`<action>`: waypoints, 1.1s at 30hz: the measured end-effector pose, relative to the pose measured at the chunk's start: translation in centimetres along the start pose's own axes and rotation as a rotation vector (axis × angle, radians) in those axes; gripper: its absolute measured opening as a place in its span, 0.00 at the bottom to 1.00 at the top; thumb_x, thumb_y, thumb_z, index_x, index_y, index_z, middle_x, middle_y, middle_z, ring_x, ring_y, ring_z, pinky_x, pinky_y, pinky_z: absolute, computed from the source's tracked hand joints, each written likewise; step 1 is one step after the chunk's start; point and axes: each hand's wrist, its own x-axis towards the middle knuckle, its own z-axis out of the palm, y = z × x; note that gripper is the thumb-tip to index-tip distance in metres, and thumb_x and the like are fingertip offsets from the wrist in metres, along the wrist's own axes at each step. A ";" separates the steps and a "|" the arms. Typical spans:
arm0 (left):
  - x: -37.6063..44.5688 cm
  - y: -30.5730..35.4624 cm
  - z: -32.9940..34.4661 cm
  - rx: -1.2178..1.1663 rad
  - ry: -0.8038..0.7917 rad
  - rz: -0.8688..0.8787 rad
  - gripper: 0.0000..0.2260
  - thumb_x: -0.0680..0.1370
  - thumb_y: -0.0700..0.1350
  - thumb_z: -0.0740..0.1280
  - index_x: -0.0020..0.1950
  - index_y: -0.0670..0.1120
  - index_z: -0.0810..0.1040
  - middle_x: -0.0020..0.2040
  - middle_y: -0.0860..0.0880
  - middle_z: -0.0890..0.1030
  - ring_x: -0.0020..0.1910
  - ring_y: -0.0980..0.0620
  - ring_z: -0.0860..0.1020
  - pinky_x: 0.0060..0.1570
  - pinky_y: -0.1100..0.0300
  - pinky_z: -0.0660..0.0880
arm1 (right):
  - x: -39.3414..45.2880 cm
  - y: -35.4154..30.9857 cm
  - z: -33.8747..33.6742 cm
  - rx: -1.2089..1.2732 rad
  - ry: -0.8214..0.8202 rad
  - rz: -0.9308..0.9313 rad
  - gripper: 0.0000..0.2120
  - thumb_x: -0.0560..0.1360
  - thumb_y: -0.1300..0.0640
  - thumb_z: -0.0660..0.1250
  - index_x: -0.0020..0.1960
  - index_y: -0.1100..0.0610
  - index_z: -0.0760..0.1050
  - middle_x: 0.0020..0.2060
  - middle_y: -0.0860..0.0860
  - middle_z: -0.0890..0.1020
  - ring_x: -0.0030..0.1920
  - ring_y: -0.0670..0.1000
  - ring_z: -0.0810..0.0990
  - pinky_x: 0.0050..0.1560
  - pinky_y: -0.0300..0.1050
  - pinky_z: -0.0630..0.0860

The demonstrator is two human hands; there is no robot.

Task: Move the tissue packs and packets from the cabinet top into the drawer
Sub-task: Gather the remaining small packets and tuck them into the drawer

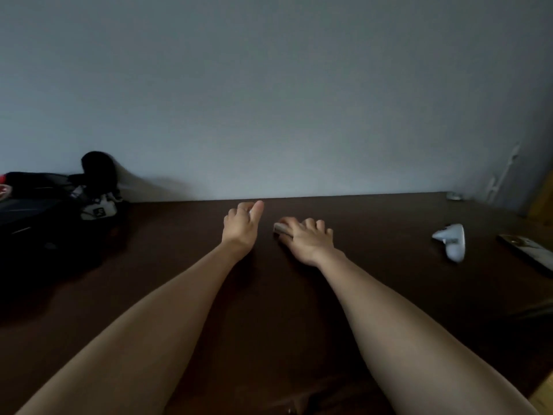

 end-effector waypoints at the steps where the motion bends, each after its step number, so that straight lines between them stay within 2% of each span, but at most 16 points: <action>1: -1.9 0.2 -1.0 -0.018 0.008 0.029 0.25 0.85 0.58 0.53 0.67 0.39 0.74 0.61 0.35 0.76 0.64 0.38 0.72 0.63 0.47 0.67 | -1.6 -0.2 -0.2 0.015 0.030 -0.005 0.22 0.81 0.33 0.50 0.73 0.35 0.60 0.69 0.57 0.70 0.67 0.63 0.65 0.65 0.61 0.62; 3: -5.9 0.8 -3.1 -0.021 0.008 0.073 0.24 0.85 0.59 0.51 0.64 0.43 0.74 0.58 0.42 0.77 0.61 0.46 0.71 0.60 0.50 0.68 | -4.8 -0.4 -0.8 0.070 0.093 -0.023 0.19 0.82 0.36 0.52 0.71 0.36 0.64 0.65 0.56 0.74 0.64 0.63 0.69 0.62 0.60 0.65; 5: -9.9 1.6 -5.1 -0.052 0.002 0.140 0.26 0.85 0.61 0.48 0.52 0.42 0.75 0.46 0.46 0.78 0.53 0.45 0.75 0.54 0.48 0.74 | -8.1 -0.7 -1.4 0.197 0.147 -0.059 0.16 0.82 0.40 0.57 0.69 0.38 0.67 0.62 0.54 0.77 0.62 0.61 0.72 0.60 0.58 0.69; 6: -11.8 2.2 -6.2 -0.136 0.002 0.143 0.28 0.85 0.62 0.48 0.50 0.40 0.75 0.41 0.46 0.77 0.46 0.44 0.77 0.48 0.47 0.77 | -9.8 -1.0 -1.9 0.338 0.182 -0.067 0.16 0.82 0.41 0.60 0.69 0.39 0.68 0.61 0.52 0.78 0.62 0.59 0.74 0.59 0.54 0.71; 8: -15.5 3.8 -8.3 -0.449 -0.037 0.003 0.30 0.84 0.64 0.51 0.54 0.40 0.79 0.39 0.44 0.81 0.36 0.47 0.79 0.34 0.52 0.79 | -13.7 -2.4 -2.9 0.710 0.273 -0.051 0.19 0.80 0.42 0.65 0.69 0.42 0.69 0.60 0.47 0.78 0.60 0.51 0.78 0.52 0.43 0.74; 9: -17.3 4.5 -9.4 -0.602 -0.081 -0.094 0.31 0.83 0.66 0.52 0.55 0.41 0.80 0.40 0.42 0.83 0.35 0.46 0.81 0.31 0.55 0.79 | -15.9 -3.2 -3.6 0.872 0.311 -0.046 0.21 0.78 0.41 0.68 0.69 0.43 0.69 0.60 0.46 0.78 0.59 0.47 0.79 0.50 0.38 0.74; 10: -19.2 4.9 -10.4 -0.732 -0.136 -0.179 0.32 0.82 0.67 0.53 0.55 0.40 0.81 0.42 0.39 0.85 0.36 0.44 0.83 0.30 0.55 0.79 | -18.4 -4.1 -4.1 0.992 0.334 -0.069 0.23 0.76 0.41 0.70 0.69 0.44 0.69 0.61 0.44 0.78 0.58 0.43 0.80 0.52 0.36 0.75; 12: -23.3 4.4 -11.8 -0.872 -0.265 -0.291 0.33 0.81 0.69 0.55 0.55 0.39 0.82 0.45 0.36 0.86 0.43 0.38 0.85 0.32 0.53 0.81 | -23.8 -5.4 -4.2 1.109 0.368 -0.195 0.25 0.73 0.40 0.74 0.66 0.44 0.71 0.60 0.43 0.80 0.60 0.42 0.80 0.58 0.41 0.77; 14: -27.8 2.9 -12.6 -0.895 -0.423 -0.347 0.36 0.78 0.72 0.56 0.58 0.41 0.83 0.49 0.37 0.86 0.48 0.38 0.86 0.37 0.51 0.82 | -29.2 -6.3 -3.2 1.042 0.386 -0.329 0.23 0.72 0.41 0.76 0.64 0.42 0.73 0.59 0.43 0.81 0.61 0.46 0.80 0.59 0.43 0.77; 17: -34.0 -0.7 -12.6 -0.866 -0.546 -0.404 0.36 0.75 0.76 0.55 0.58 0.48 0.86 0.53 0.42 0.86 0.53 0.44 0.85 0.47 0.51 0.82 | -35.2 -7.3 -0.5 0.821 0.304 -0.464 0.22 0.71 0.40 0.76 0.63 0.41 0.76 0.58 0.36 0.78 0.61 0.46 0.77 0.57 0.37 0.74; 19: -37.9 -3.0 -11.9 -0.903 -0.550 -0.520 0.32 0.73 0.74 0.64 0.57 0.48 0.87 0.55 0.44 0.86 0.55 0.47 0.85 0.51 0.52 0.82 | -38.1 -7.6 2.3 0.731 0.198 -0.488 0.23 0.69 0.41 0.77 0.63 0.42 0.77 0.57 0.26 0.73 0.59 0.43 0.75 0.57 0.36 0.72; 22: -42.7 -6.5 -10.4 -0.942 -0.513 -0.689 0.21 0.70 0.60 0.78 0.54 0.46 0.88 0.53 0.43 0.87 0.53 0.47 0.86 0.51 0.53 0.82 | -40.8 -7.2 6.9 0.752 0.073 -0.516 0.26 0.67 0.44 0.80 0.63 0.44 0.78 0.55 0.22 0.72 0.57 0.43 0.74 0.59 0.41 0.72; 25: -45.9 -9.3 -9.2 -0.983 -0.440 -0.790 0.13 0.69 0.47 0.78 0.51 0.44 0.88 0.52 0.40 0.86 0.52 0.45 0.86 0.49 0.53 0.83 | -42.0 -6.8 10.5 0.816 -0.126 -0.505 0.28 0.67 0.40 0.79 0.65 0.42 0.79 0.60 0.31 0.77 0.63 0.43 0.74 0.63 0.43 0.73; 28: -47.6 -11.9 -8.8 -1.078 -0.321 -0.919 0.16 0.70 0.40 0.76 0.57 0.39 0.85 0.58 0.35 0.84 0.57 0.40 0.84 0.47 0.51 0.84 | -42.1 -7.3 12.0 1.093 -0.247 -0.273 0.25 0.72 0.31 0.68 0.63 0.43 0.80 0.56 0.39 0.83 0.58 0.42 0.80 0.55 0.39 0.75; 30: -48.4 -13.6 -8.4 -1.093 -0.280 -0.959 0.18 0.72 0.37 0.74 0.62 0.41 0.82 0.58 0.35 0.84 0.58 0.36 0.83 0.44 0.52 0.84 | -41.7 -8.2 12.9 1.433 -0.293 0.087 0.26 0.77 0.31 0.59 0.59 0.50 0.81 0.54 0.45 0.86 0.54 0.47 0.84 0.53 0.45 0.77; 33: -49.5 -16.2 -7.8 -1.108 -0.227 -0.921 0.14 0.72 0.33 0.74 0.55 0.45 0.86 0.56 0.39 0.85 0.57 0.38 0.84 0.46 0.50 0.83 | -41.4 -9.1 15.3 1.815 -0.555 0.676 0.29 0.81 0.34 0.56 0.61 0.57 0.80 0.57 0.57 0.85 0.59 0.58 0.82 0.64 0.60 0.74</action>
